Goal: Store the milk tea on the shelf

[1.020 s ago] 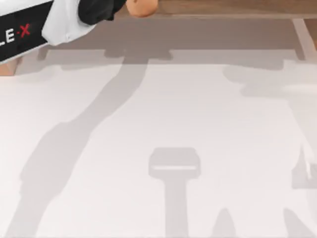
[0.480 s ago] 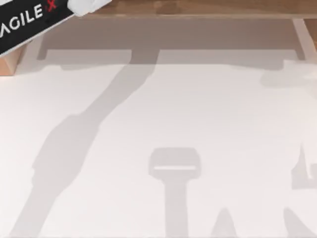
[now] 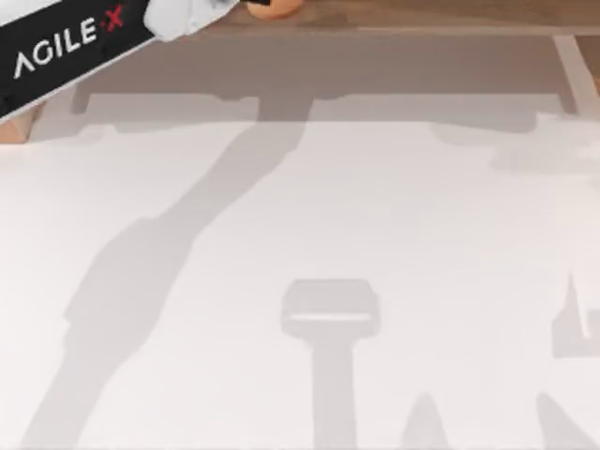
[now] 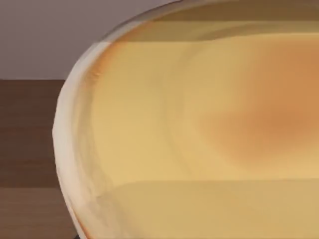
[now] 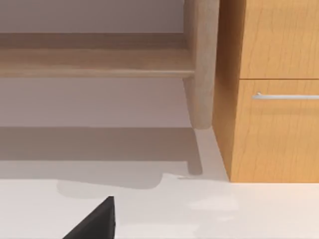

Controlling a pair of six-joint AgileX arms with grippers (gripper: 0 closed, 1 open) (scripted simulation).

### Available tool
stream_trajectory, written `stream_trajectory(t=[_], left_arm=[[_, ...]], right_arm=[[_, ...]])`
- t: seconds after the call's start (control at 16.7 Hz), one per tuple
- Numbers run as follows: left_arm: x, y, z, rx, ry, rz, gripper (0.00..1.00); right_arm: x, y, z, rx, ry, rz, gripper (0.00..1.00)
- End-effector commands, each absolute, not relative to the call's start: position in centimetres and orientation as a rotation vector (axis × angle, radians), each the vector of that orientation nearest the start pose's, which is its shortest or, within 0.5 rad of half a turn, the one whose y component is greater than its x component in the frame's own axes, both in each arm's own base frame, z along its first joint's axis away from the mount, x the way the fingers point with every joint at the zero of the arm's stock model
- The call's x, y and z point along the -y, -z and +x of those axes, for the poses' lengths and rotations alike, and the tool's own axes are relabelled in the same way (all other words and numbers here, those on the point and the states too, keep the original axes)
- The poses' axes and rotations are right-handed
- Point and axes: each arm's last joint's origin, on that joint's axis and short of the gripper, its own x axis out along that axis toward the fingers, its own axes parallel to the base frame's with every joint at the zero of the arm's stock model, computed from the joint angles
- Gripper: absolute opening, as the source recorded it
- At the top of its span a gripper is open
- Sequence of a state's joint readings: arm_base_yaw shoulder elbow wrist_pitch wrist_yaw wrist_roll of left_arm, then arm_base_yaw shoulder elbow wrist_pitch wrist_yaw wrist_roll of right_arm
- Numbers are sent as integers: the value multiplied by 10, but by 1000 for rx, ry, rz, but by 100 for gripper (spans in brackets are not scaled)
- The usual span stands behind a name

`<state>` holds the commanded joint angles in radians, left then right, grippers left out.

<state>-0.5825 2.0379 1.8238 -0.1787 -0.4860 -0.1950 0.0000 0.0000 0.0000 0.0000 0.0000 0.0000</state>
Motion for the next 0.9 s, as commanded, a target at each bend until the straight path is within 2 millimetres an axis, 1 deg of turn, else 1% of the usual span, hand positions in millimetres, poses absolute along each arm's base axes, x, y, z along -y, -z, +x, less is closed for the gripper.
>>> stream_trajectory(t=[0.18, 0.3, 0.42, 0.54, 0.6, 0.78, 0.9], left_arm=[[269, -302, 401, -384, 82, -33, 0], [274, -304, 396, -386, 97, -74, 0], [274, -308, 399, -369, 98, -107, 0], [267, -309, 412, -340, 80, -109, 0], [262, -305, 421, -327, 67, -94, 0], [244, -288, 449, -304, 31, -27, 0], [239, -279, 459, -300, 25, -7, 0]], right_arm=[[1, -160, 106, 0, 0, 0, 100], [1, -160, 106, 0, 0, 0, 100], [1, -160, 106, 0, 0, 0, 100], [1, -160, 106, 0, 0, 0, 100], [1, -160, 106, 0, 0, 0, 100], [1, -160, 106, 0, 0, 0, 100], [1, -160, 106, 0, 0, 0, 100]])
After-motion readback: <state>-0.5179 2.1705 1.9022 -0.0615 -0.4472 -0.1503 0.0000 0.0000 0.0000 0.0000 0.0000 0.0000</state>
